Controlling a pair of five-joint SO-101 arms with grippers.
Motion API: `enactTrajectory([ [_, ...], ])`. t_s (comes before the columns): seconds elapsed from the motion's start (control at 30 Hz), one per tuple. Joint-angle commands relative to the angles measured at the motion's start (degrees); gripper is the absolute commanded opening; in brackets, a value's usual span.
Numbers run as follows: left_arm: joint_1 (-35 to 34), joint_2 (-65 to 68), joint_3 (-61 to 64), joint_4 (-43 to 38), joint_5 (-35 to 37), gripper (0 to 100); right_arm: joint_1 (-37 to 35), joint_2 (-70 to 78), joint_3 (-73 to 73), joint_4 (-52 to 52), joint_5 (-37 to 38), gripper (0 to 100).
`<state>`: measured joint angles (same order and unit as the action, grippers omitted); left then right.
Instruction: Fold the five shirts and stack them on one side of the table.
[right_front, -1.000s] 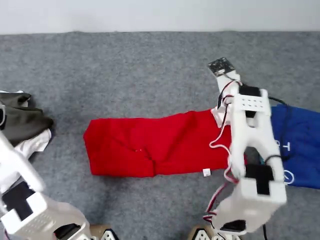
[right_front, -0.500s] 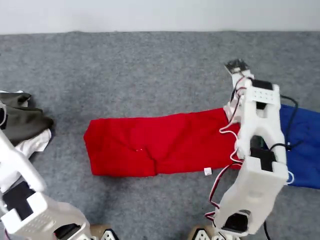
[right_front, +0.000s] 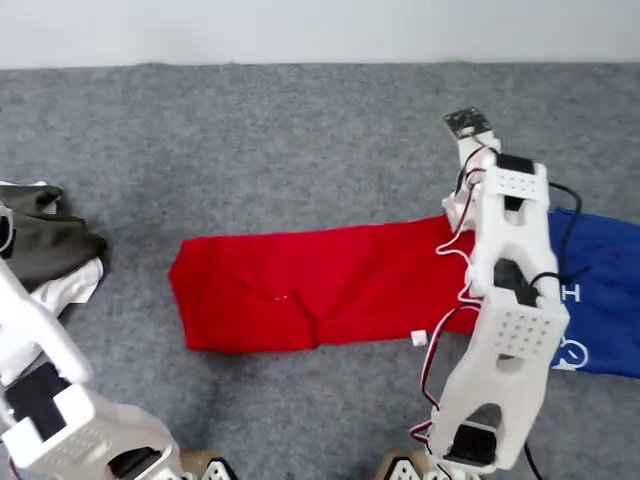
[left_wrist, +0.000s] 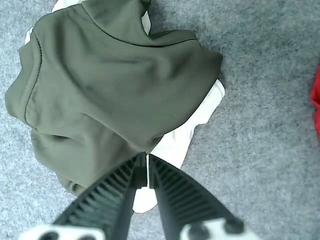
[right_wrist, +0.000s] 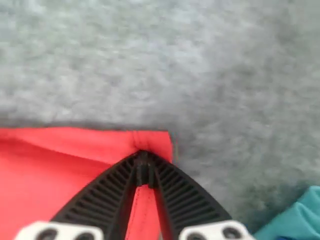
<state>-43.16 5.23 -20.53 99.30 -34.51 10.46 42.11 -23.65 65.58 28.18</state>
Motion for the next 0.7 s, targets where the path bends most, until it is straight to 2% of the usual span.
enactTrajectory([
  [0.0, 0.35, -3.34, -0.31, 1.23, 0.35, 2, 3.82, 0.31, -8.18, 4.18, -0.35, 1.0],
  [0.33, 0.44, -3.34, -0.31, 1.14, 0.35, 2, -0.57, 0.31, -26.11, 22.11, -2.55, 1.1],
  [0.5, 0.53, -3.34, -0.48, 1.14, 0.35, 2, -1.27, 5.76, -26.37, 15.96, -3.08, 1.1],
  [0.67, 0.53, -3.34, -0.66, 1.14, 0.35, 2, 3.3, 14.2, -26.9, 11.3, -2.99, 1.1],
])
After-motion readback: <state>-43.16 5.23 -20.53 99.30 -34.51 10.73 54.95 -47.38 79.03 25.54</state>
